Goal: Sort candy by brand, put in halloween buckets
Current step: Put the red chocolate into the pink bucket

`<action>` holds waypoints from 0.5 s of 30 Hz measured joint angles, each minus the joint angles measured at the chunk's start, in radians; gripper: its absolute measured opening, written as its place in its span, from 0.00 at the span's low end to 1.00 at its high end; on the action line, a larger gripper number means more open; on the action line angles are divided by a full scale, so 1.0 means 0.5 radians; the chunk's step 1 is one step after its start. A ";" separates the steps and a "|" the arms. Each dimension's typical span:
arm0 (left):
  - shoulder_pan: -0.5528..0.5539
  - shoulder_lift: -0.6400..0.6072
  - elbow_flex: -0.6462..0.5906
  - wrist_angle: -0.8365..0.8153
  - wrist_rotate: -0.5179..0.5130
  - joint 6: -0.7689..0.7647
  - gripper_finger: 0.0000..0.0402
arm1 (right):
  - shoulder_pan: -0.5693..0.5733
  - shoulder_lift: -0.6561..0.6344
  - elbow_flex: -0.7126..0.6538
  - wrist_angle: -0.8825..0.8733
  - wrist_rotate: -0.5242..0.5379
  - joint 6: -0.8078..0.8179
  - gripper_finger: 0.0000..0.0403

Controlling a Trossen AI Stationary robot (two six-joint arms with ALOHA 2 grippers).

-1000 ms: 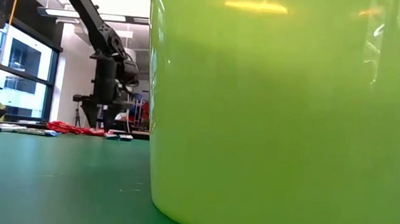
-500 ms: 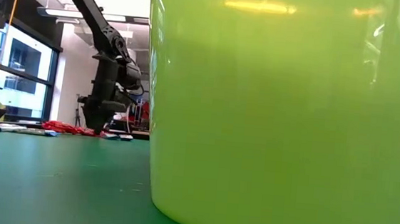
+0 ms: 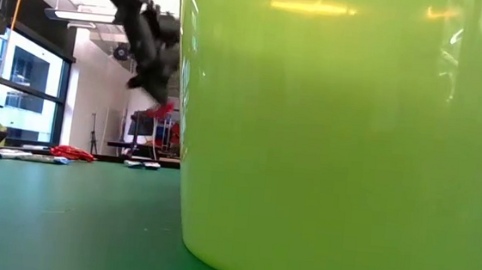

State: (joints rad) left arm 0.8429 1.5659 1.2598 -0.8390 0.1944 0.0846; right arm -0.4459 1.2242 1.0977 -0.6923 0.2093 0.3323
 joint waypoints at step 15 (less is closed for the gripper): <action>-1.300 0.118 0.001 1.082 -0.307 -0.019 0.06 | -0.015 -0.012 0.000 0.002 0.037 -0.144 0.57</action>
State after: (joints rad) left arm 0.1931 1.6248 1.2602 -0.2982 0.0411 0.0752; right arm -0.4535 1.2182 1.0977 -0.6914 0.2279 0.2603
